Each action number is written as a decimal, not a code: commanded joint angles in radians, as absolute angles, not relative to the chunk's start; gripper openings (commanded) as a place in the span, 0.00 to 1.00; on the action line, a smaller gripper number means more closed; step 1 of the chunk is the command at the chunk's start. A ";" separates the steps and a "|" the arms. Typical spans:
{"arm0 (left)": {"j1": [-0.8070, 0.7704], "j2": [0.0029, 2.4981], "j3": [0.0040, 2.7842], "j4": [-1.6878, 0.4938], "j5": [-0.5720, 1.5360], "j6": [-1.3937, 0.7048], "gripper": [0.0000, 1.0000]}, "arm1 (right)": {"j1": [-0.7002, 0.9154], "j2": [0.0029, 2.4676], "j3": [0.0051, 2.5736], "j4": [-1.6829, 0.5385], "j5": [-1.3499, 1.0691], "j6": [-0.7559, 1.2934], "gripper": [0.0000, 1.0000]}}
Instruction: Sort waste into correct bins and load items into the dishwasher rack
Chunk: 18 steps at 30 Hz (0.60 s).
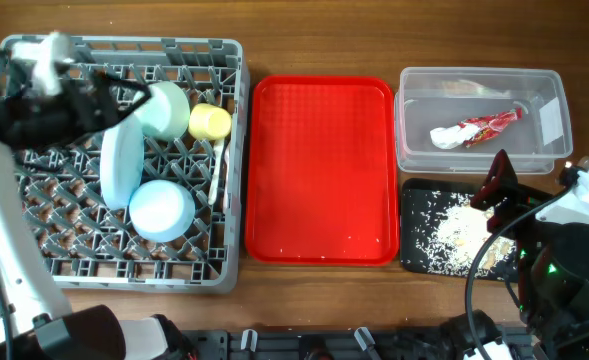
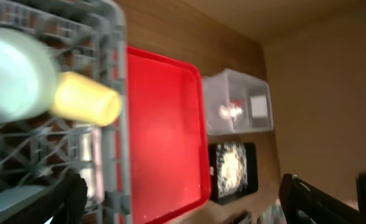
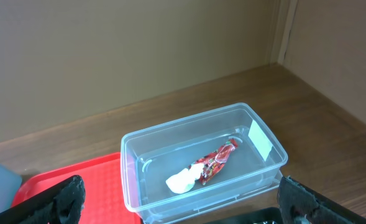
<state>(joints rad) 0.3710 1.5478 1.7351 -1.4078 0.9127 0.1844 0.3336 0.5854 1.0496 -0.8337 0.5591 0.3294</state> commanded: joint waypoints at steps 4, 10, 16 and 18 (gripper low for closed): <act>0.125 1.549 1.747 -1.275 0.683 -0.057 1.00 | 0.331 0.590 1.058 -0.832 0.575 0.341 1.00; -0.080 1.549 1.747 -1.144 0.302 -0.360 1.00 | 0.331 0.590 1.058 -0.832 0.575 0.341 1.00; -0.228 1.551 1.747 -1.114 0.163 -0.416 1.00 | 0.331 0.590 1.058 -0.832 0.575 0.341 1.00; -0.247 1.551 1.747 -1.114 0.163 -0.416 1.00 | 0.331 0.590 1.058 -0.832 0.575 0.341 1.00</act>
